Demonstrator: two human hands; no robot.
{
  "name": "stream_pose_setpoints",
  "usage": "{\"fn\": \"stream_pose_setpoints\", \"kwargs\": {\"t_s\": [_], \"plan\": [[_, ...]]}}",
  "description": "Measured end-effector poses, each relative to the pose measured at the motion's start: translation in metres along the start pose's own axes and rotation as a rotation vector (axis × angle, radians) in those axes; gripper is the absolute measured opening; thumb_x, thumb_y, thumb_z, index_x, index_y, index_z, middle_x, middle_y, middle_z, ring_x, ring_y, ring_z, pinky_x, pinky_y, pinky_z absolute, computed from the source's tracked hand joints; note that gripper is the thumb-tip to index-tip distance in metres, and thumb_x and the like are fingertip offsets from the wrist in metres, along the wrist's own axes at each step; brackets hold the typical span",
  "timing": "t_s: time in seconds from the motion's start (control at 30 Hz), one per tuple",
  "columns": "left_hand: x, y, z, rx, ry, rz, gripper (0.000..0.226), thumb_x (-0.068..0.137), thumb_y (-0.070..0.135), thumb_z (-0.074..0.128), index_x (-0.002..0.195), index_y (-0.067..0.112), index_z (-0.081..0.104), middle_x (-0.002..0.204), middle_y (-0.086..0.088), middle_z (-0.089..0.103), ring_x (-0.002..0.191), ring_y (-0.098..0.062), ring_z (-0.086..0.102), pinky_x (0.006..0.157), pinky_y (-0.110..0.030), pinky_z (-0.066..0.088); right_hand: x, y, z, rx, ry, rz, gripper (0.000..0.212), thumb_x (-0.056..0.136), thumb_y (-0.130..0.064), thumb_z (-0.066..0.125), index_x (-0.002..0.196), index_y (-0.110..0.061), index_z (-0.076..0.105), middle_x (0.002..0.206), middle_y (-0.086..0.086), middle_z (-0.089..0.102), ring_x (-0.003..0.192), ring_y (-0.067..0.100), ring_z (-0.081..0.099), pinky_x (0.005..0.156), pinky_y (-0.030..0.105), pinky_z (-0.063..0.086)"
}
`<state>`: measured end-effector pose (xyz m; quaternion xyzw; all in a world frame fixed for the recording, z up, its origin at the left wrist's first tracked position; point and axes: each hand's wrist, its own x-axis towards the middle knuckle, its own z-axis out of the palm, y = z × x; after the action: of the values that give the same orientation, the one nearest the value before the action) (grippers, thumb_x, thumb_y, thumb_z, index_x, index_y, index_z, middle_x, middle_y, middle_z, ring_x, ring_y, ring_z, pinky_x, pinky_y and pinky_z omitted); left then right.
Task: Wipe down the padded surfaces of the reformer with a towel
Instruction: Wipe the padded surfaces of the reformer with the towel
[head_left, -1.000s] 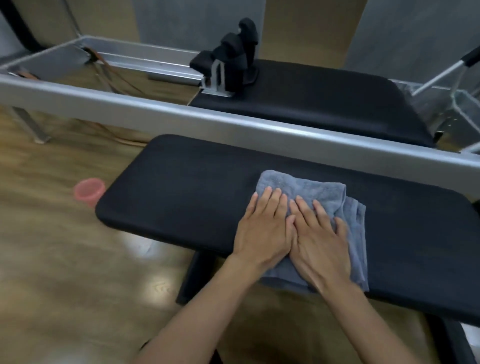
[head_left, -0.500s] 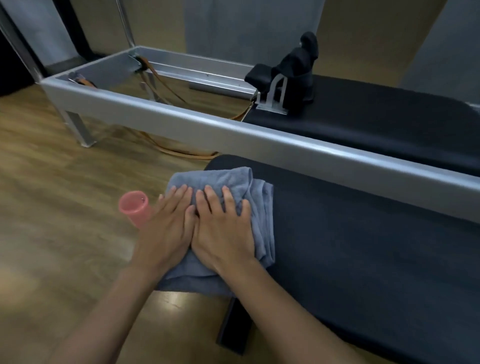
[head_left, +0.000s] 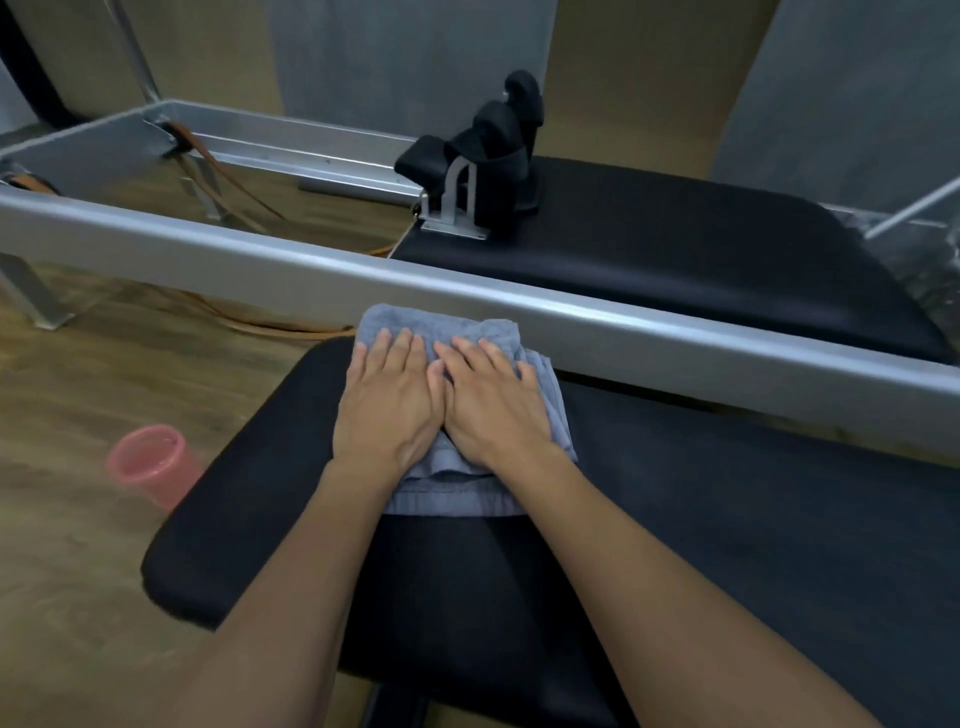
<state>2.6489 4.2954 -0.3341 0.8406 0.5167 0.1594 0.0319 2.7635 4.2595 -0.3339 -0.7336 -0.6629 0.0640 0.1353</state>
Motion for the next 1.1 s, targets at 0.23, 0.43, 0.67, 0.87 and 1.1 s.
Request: {"fn": "stream_pose_setpoints", "kwargs": {"t_s": [0.23,0.43,0.67,0.87,1.1], "plan": [[-0.022,0.112,0.018,-0.033,-0.040,0.081,0.060,0.100,0.037,0.011,0.151,0.008,0.024,0.159,-0.009,0.024,0.148,-0.022,0.012,0.121,-0.041,0.003,-0.066,0.094,-0.033,-0.073,0.039,0.085,0.052,0.103,-0.043,0.018,0.152,-0.029,0.028,0.160,-0.006,0.030,0.147,0.019,0.021,0.114,0.046,0.020],[-0.046,0.236,0.034,-0.079,-0.100,0.184,0.061,0.101,0.037,0.005,0.152,0.006,0.015,0.161,-0.012,0.016,0.149,-0.024,0.007,0.121,-0.044,0.001,-0.142,0.194,-0.072,-0.108,0.083,0.214,0.060,0.099,-0.048,0.007,0.151,-0.032,0.031,0.159,-0.010,0.032,0.147,0.014,0.021,0.113,0.040,0.020],[-0.084,0.376,0.050,-0.102,-0.155,0.254,0.069,0.096,0.038,0.005,0.147,0.002,0.032,0.154,-0.017,0.032,0.145,-0.029,0.024,0.120,-0.047,0.013,-0.236,0.296,-0.121,-0.117,0.100,0.330,0.065,0.096,-0.049,0.004,0.151,-0.032,0.033,0.159,-0.010,0.032,0.148,0.012,0.020,0.115,0.036,0.018],[-0.105,0.454,0.060,-0.128,-0.181,0.268,0.063,0.096,0.036,0.018,0.140,-0.001,0.045,0.147,-0.019,0.044,0.139,-0.030,0.037,0.116,-0.049,0.025,-0.284,0.356,-0.146,-0.117,0.050,0.375,0.069,0.092,-0.050,-0.008,0.154,-0.037,0.020,0.163,-0.015,0.017,0.150,0.008,0.007,0.119,0.035,0.008],[-0.123,0.497,0.068,-0.112,-0.177,0.309,0.066,0.097,0.039,0.012,0.146,0.002,0.036,0.153,-0.015,0.034,0.145,-0.026,0.025,0.120,-0.046,0.015,-0.321,0.388,-0.153,-0.116,0.098,0.406,0.065,0.095,-0.048,0.000,0.154,-0.035,0.025,0.162,-0.012,0.021,0.150,0.010,0.010,0.118,0.037,0.015]]}}
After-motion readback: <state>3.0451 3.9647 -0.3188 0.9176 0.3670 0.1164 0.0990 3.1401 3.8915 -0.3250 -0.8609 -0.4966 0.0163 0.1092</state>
